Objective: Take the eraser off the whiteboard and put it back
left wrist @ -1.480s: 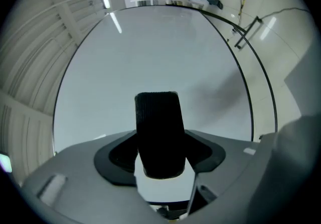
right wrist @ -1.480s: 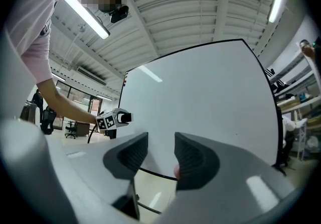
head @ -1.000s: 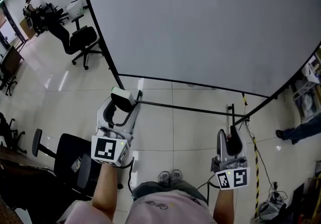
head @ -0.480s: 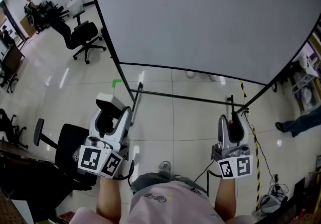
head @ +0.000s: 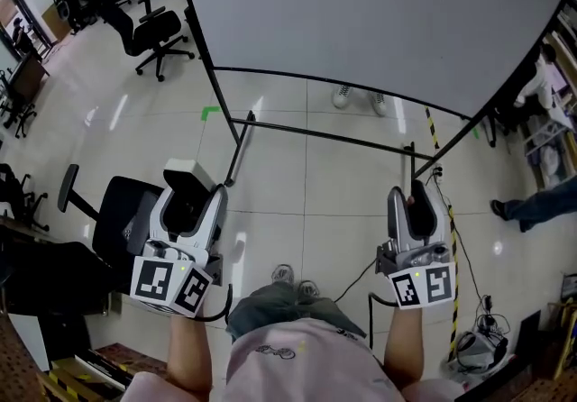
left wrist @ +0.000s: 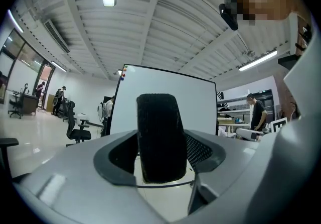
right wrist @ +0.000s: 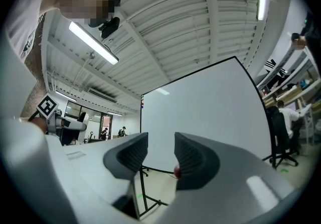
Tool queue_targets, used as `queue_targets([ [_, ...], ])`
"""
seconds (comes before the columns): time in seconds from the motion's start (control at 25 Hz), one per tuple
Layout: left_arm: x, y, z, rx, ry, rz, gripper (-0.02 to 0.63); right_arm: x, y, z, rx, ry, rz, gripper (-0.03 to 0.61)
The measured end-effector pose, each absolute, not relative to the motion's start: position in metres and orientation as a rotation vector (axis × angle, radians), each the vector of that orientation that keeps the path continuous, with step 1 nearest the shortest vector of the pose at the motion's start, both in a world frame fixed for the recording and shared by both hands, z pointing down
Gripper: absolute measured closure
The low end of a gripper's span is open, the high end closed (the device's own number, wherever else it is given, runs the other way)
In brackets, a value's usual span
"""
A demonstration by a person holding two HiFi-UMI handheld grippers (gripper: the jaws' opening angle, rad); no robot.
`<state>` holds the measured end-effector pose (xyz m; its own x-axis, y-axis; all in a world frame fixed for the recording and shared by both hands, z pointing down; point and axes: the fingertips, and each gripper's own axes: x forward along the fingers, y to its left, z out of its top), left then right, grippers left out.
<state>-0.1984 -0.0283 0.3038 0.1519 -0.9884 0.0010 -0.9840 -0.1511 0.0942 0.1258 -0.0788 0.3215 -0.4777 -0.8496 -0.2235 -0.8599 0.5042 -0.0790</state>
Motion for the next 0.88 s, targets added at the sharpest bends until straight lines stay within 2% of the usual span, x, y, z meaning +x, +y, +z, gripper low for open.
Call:
queue_targets([
  [0.48,-0.187,0.064,0.293,2.427,-1.923,-0.080,0.331,0.131,0.043,0.301,-1.558,2.429,0.131,0.411],
  [0.88,-0.202,0.125,0.276,2.305,-2.096,-0.157,0.337,0.122,0.073,0.279,-1.453,2.432,0.146,0.411],
])
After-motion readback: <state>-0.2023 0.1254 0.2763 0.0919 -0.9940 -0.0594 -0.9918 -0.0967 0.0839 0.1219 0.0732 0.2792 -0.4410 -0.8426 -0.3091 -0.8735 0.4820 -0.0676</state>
